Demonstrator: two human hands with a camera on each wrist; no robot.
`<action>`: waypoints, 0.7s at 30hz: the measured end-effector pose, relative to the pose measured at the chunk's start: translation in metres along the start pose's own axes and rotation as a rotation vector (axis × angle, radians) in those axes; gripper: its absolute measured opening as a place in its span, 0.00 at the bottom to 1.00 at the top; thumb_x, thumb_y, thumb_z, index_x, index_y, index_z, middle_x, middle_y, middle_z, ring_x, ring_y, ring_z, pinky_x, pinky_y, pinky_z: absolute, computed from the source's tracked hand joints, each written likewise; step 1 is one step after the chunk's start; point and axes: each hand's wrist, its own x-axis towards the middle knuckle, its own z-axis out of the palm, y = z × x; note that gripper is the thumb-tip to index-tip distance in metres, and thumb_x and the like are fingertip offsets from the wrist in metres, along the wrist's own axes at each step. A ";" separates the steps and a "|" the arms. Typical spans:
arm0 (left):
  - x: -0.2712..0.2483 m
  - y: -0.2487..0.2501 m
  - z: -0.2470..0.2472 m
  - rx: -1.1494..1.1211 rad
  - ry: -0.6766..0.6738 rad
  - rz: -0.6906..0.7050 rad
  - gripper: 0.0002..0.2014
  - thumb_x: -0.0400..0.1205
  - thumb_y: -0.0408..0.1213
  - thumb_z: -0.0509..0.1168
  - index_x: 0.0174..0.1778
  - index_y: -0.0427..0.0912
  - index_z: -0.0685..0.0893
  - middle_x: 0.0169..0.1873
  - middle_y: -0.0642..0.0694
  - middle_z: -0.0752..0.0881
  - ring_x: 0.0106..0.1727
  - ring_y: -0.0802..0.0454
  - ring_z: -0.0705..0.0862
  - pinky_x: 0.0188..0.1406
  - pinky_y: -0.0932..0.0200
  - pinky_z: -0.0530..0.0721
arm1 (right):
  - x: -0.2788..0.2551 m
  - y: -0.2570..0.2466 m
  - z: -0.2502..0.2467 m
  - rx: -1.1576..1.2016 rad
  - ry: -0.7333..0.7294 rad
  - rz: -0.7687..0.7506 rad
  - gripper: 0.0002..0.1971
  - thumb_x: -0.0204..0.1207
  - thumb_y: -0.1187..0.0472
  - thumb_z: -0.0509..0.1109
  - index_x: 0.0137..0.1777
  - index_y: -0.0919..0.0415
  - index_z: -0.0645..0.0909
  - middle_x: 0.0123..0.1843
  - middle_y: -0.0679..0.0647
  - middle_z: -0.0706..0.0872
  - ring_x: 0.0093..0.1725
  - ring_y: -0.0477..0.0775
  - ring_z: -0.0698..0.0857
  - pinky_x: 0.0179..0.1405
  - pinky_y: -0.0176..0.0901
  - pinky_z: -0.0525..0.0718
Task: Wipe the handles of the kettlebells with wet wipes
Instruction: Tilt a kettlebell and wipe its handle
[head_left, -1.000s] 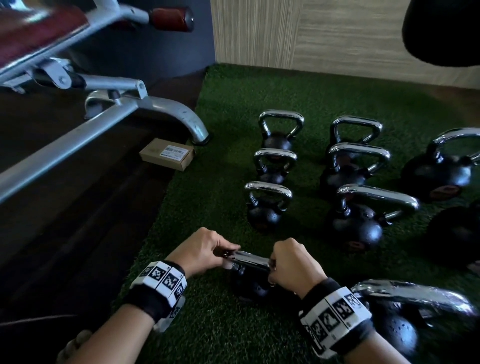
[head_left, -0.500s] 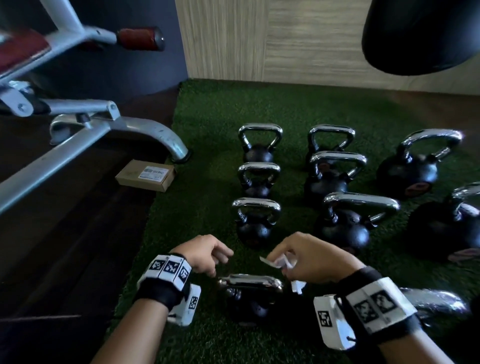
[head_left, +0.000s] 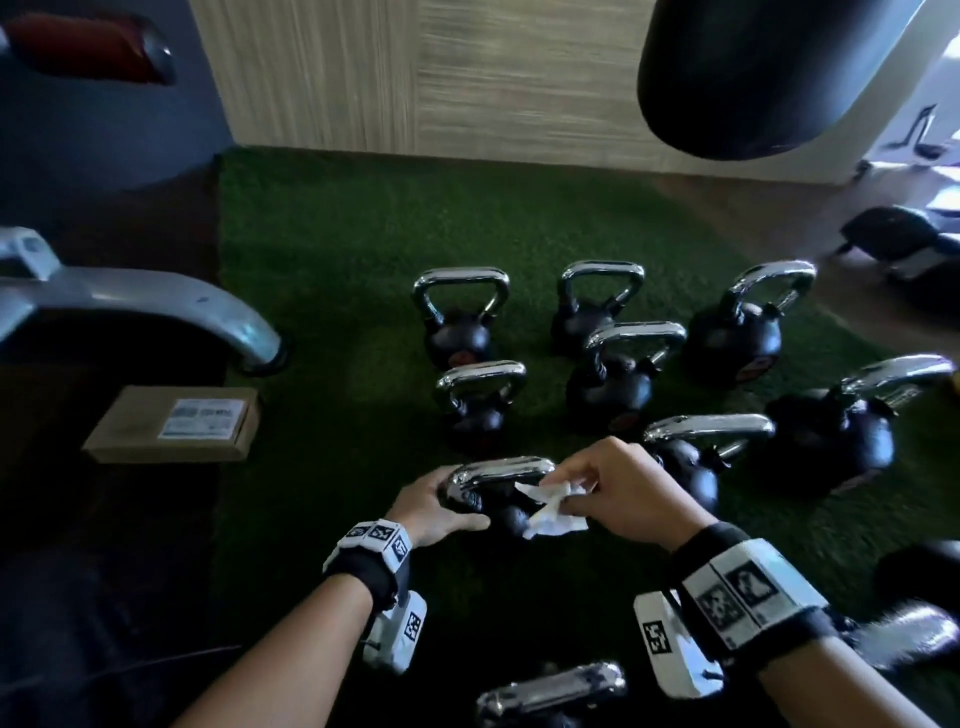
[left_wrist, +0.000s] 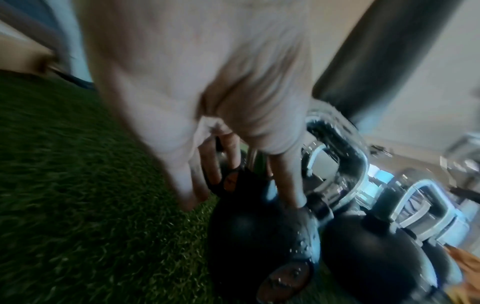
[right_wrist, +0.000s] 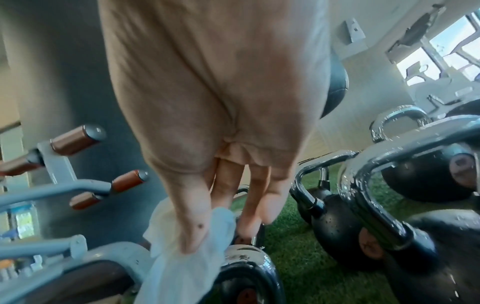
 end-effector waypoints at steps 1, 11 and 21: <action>0.003 0.003 0.001 -0.010 -0.030 0.021 0.40 0.62 0.57 0.87 0.71 0.60 0.83 0.62 0.60 0.89 0.65 0.59 0.86 0.70 0.62 0.81 | 0.008 -0.003 0.001 -0.035 0.030 0.000 0.11 0.67 0.61 0.85 0.47 0.43 0.95 0.36 0.38 0.91 0.37 0.25 0.84 0.40 0.24 0.77; 0.011 -0.006 0.012 -0.040 -0.052 0.107 0.21 0.71 0.63 0.80 0.59 0.65 0.89 0.45 0.69 0.90 0.54 0.69 0.88 0.51 0.75 0.79 | 0.040 0.005 0.031 0.036 0.333 -0.048 0.12 0.68 0.69 0.79 0.46 0.52 0.93 0.43 0.45 0.89 0.39 0.36 0.85 0.42 0.27 0.80; 0.007 -0.003 0.014 -0.032 -0.058 0.115 0.09 0.74 0.63 0.77 0.47 0.76 0.87 0.41 0.77 0.89 0.48 0.80 0.85 0.48 0.78 0.79 | 0.047 -0.011 0.069 -0.032 0.244 -0.201 0.08 0.75 0.71 0.73 0.47 0.60 0.91 0.44 0.51 0.82 0.44 0.53 0.84 0.45 0.50 0.86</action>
